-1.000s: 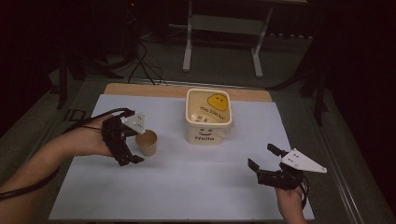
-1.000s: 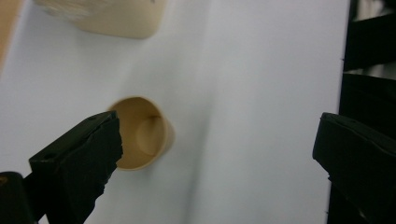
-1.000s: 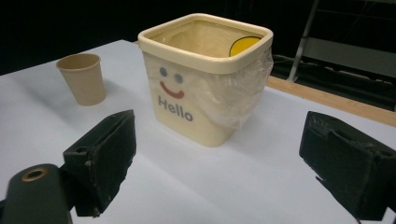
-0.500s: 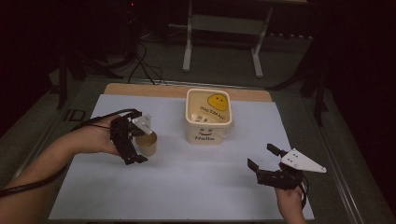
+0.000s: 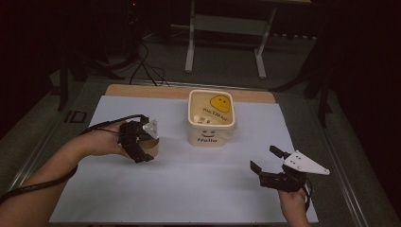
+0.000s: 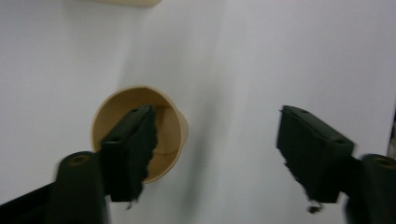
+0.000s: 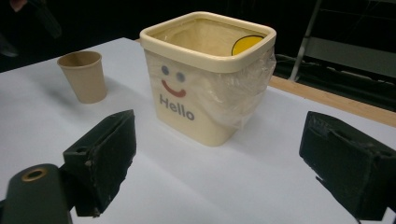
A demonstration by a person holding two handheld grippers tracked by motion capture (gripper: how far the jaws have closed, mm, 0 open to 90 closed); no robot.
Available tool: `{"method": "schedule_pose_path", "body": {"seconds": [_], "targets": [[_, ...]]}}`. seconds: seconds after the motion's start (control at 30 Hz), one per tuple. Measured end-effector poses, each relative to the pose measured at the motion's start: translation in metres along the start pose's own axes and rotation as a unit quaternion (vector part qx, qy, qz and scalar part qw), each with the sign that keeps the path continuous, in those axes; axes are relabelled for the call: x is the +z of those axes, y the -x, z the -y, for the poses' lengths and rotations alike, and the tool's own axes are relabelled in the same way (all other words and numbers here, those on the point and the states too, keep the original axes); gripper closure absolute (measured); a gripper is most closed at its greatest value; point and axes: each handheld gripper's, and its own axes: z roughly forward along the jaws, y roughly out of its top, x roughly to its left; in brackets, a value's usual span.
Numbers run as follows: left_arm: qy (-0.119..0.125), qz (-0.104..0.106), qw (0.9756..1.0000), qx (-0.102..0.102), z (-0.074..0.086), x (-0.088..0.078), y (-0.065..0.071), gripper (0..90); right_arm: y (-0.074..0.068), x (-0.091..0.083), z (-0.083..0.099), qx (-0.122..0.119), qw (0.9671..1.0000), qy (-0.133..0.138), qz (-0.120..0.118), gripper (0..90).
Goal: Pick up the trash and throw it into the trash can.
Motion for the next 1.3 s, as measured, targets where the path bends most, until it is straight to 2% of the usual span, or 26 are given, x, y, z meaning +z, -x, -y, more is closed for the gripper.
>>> {"method": "schedule_pose_path", "body": {"seconds": [0.13,0.23,0.4,0.43,0.6,0.8,0.83,1.0,1.2,1.3], "targets": [[-0.019,-0.009,0.9997,-0.015,0.003,0.01,-0.004,42.2,0.0,0.001,0.001,0.001,1.0,-0.003,-0.002,10.9],[-0.022,-0.008,0.9994,-0.024,0.004,0.016,-0.007,48.6,0.0,0.002,0.001,0.0,1.0,-0.005,-0.002,10.9],[-0.037,-0.017,0.999,-0.017,0.004,0.025,-0.009,56.8,0.0,0.002,0.001,0.002,1.0,-0.008,-0.001,10.9],[-0.042,-0.018,0.9988,-0.017,0.004,0.027,-0.009,63.9,0.0,0.002,0.001,0.001,1.0,-0.007,-0.001,10.9],[-0.064,-0.014,0.9978,-0.012,0.007,0.038,-0.012,68.4,-0.001,0.002,0.001,0.0,1.0,-0.007,-0.001,10.9],[-0.065,-0.01,0.9978,0.002,0.007,0.045,-0.013,75.9,0.0,0.002,0.001,0.0,1.0,-0.005,-0.002,10.9],[-0.067,-0.016,0.9976,0.008,0.006,0.046,-0.013,78.7,0.0,0.002,0.001,0.001,1.0,-0.006,-0.003,10.9],[-0.071,-0.013,0.9973,0.011,0.005,0.048,-0.014,85.3,0.0,0.002,0.001,0.002,1.0,-0.008,-0.003,10.9],[-0.066,-0.024,0.9974,0.018,0.006,0.045,-0.015,88.3,0.001,0.003,0.001,0.002,0.9999,-0.01,-0.003,10.9],[-0.064,-0.039,0.9968,0.029,0.007,0.043,-0.015,88.5,0.001,0.003,0.001,0.003,0.9999,-0.009,-0.003,10.9]]}}
